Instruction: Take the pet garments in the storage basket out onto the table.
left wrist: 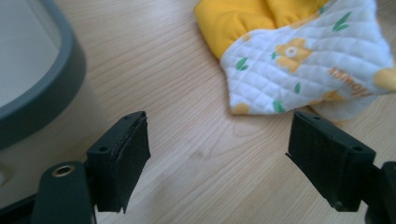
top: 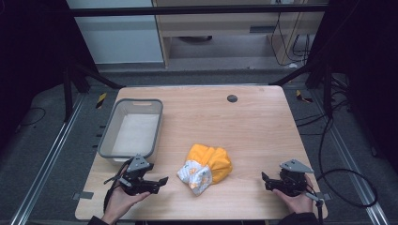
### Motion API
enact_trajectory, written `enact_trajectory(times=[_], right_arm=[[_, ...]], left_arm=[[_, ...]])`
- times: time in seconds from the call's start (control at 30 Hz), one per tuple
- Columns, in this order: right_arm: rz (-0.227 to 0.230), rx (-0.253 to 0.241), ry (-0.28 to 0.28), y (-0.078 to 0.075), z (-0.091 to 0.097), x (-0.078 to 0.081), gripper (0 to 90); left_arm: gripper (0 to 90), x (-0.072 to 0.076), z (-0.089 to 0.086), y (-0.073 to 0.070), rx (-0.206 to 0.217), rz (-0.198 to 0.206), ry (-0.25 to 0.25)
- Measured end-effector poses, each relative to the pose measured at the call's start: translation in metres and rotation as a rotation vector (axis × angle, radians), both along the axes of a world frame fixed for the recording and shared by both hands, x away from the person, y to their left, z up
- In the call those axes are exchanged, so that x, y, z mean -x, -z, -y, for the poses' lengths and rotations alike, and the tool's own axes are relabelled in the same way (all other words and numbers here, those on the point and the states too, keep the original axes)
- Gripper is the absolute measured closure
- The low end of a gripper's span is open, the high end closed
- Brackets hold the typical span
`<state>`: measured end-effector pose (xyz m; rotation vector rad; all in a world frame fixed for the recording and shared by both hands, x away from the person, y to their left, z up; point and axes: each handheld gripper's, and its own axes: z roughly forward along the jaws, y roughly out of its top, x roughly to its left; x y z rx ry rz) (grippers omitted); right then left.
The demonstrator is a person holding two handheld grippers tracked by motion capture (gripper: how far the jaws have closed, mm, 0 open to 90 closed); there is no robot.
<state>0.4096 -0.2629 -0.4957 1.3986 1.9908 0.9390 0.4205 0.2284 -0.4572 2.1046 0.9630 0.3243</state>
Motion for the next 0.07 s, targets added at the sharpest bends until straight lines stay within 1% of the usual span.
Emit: enact_trajectory(times=[0.07], right_arm=[[-0.003, -0.003, 0.002, -0.0001, 0.0000, 0.0001, 8.1]], left_arm=[[19.9, 0.0002, -0.0027, 0.0010, 0.004, -0.003, -0.008]])
